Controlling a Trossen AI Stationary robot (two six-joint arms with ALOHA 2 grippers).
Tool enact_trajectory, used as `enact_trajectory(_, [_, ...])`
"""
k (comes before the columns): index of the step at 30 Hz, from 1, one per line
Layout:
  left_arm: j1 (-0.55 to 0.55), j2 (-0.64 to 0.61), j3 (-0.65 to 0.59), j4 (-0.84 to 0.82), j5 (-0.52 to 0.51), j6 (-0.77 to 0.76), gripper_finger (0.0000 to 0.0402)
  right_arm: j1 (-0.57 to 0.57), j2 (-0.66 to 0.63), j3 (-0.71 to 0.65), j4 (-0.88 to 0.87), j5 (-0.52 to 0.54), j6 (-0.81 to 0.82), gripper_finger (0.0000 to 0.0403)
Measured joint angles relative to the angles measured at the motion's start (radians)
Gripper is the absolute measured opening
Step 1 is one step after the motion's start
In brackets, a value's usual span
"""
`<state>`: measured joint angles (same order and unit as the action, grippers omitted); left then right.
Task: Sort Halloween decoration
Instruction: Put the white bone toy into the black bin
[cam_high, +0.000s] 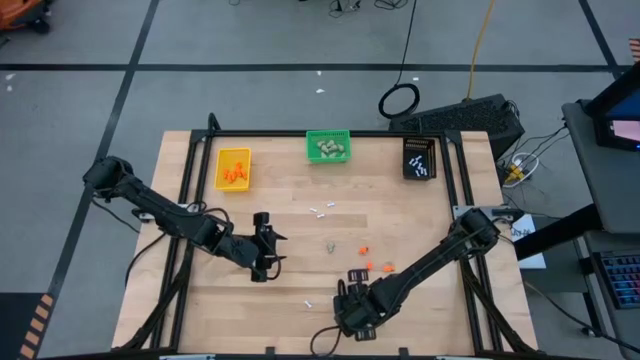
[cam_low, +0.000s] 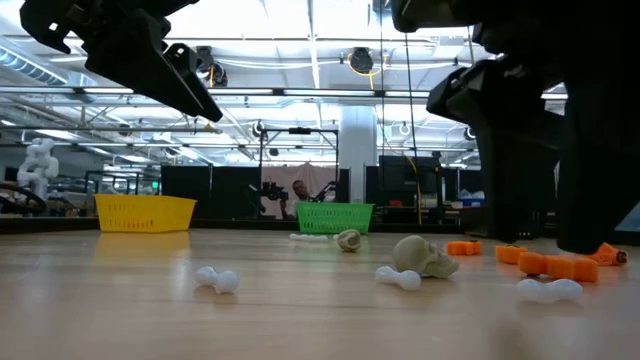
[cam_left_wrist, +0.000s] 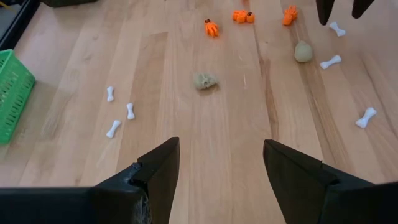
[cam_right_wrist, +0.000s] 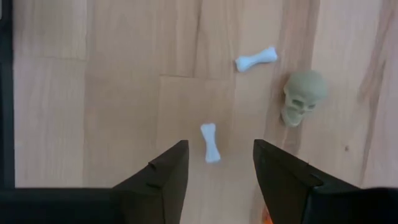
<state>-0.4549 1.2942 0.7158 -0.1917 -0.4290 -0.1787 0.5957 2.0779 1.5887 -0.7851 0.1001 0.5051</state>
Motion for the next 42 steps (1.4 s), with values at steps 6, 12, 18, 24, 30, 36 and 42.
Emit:
enact_trajectory(6, [0.000, 0.000, 0.000, 0.000, 0.000, 0.000, 0.0231, 0.001, 0.048, 0.000, 0.026, -0.028, -0.031, 0.0161])
enact_trajectory(12, [0.000, 0.000, 0.000, 0.001, 0.000, 0.000, 0.0231, 0.000, 0.060, 0.002, 0.029, -0.027, -0.027, 0.0160])
enact_trajectory(18, [0.000, 0.000, 0.000, 0.000, 0.000, 0.000, 0.0231, -0.007, 0.060, 0.002, 0.025, -0.031, -0.020, 0.0153])
enact_trajectory(24, [0.000, 0.000, 0.000, 0.000, 0.000, 0.001, 0.0231, -0.021, 0.060, 0.001, 0.025, -0.053, -0.020, 0.0099])
enact_trajectory(30, [0.000, 0.000, 0.000, 0.000, 0.000, 0.000, 0.0231, -0.027, 0.060, 0.000, 0.024, -0.053, -0.036, 0.0038])
enact_trajectory(36, [0.000, 0.000, 0.000, 0.000, 0.000, 0.000, 0.0231, -0.028, 0.060, 0.000, 0.023, -0.053, -0.053, 0.0004])
enact_trajectory(42, [0.000, 0.000, 0.000, 0.000, 0.000, 0.001, 0.0231, -0.027, 0.060, 0.000, 0.023, -0.053, -0.057, 0.0002])
